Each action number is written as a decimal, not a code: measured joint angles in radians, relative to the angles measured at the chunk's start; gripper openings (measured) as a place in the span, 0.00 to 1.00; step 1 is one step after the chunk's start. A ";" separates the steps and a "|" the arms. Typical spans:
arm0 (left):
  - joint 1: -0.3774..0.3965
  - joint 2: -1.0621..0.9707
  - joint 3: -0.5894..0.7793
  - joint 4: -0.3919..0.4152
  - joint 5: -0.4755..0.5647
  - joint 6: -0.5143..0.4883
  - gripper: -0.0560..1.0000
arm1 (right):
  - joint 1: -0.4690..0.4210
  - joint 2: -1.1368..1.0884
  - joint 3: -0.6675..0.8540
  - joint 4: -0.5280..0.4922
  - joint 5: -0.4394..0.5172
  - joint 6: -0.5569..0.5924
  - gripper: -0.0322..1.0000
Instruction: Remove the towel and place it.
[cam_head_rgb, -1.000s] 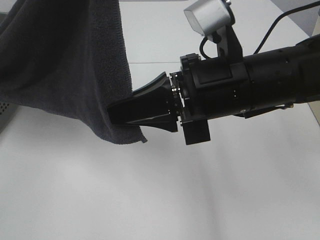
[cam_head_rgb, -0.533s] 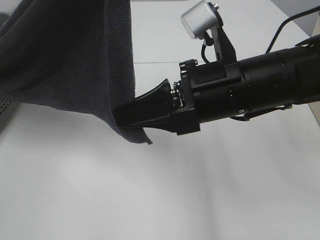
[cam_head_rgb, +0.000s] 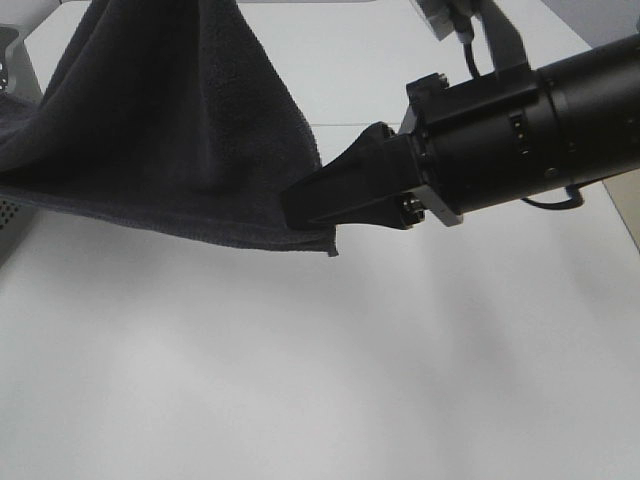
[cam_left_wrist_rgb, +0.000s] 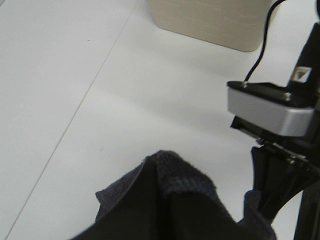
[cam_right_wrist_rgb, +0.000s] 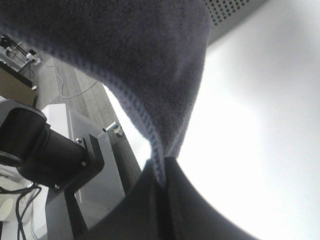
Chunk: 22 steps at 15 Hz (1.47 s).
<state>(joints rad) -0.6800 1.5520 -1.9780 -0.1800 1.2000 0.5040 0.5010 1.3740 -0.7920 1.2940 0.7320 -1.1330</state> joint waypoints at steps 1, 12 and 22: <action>0.000 0.000 0.000 0.033 0.000 0.000 0.05 | 0.000 -0.028 -0.026 -0.109 -0.001 0.122 0.04; 0.000 0.000 0.000 0.406 -0.260 0.001 0.05 | 0.000 0.035 -0.918 -1.311 0.337 0.919 0.04; 0.058 0.001 0.000 0.630 -0.583 -0.107 0.05 | 0.000 0.194 -1.245 -1.502 0.029 0.947 0.04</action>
<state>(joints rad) -0.6220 1.5530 -1.9780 0.4500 0.6170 0.3970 0.5010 1.5680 -2.0370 -0.2080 0.7610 -0.1860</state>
